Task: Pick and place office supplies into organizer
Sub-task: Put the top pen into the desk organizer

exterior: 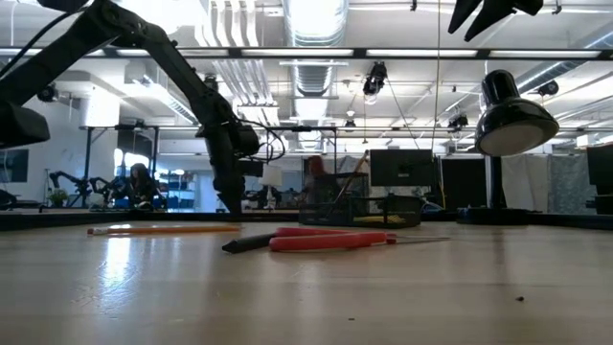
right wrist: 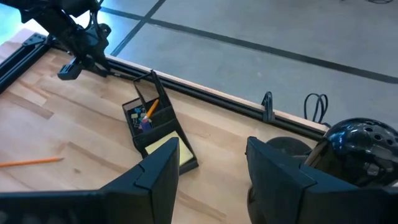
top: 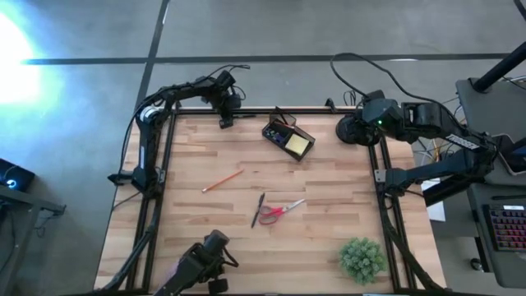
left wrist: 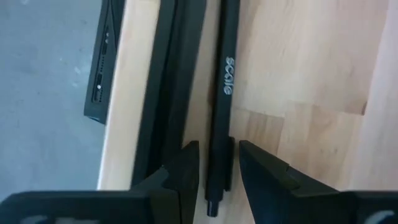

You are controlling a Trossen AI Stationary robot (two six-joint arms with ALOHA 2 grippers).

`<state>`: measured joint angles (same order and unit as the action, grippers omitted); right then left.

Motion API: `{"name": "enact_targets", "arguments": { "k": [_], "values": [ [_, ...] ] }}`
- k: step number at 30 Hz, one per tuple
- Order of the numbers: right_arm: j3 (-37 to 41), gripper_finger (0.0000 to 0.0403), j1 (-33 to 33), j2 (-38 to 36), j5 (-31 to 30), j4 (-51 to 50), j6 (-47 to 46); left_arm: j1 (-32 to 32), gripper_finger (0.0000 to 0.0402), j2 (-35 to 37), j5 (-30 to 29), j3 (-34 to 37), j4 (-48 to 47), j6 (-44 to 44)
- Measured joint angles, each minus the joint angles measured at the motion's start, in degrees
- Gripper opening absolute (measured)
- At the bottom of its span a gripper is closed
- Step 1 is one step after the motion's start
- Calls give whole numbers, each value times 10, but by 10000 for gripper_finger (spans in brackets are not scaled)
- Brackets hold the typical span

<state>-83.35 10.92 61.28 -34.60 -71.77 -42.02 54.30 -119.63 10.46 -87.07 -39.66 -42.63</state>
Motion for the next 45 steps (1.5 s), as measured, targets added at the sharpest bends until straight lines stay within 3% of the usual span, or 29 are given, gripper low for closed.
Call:
{"name": "enact_targets", "arguments": {
  "k": [12, 20, 45],
  "values": [
    [0, 176, 5, 0, -2, 0, 1, 4, 93, -11, 2, 1, 1, -16],
    [0, 176, 22, 0, -1, 0, 19, 4, 16, -12, -1, -4, 1, -15],
    [0, 176, 28, 0, 0, 0, 74, -52, 2, 70, -74, -1, -58, 14]
  ]
}}
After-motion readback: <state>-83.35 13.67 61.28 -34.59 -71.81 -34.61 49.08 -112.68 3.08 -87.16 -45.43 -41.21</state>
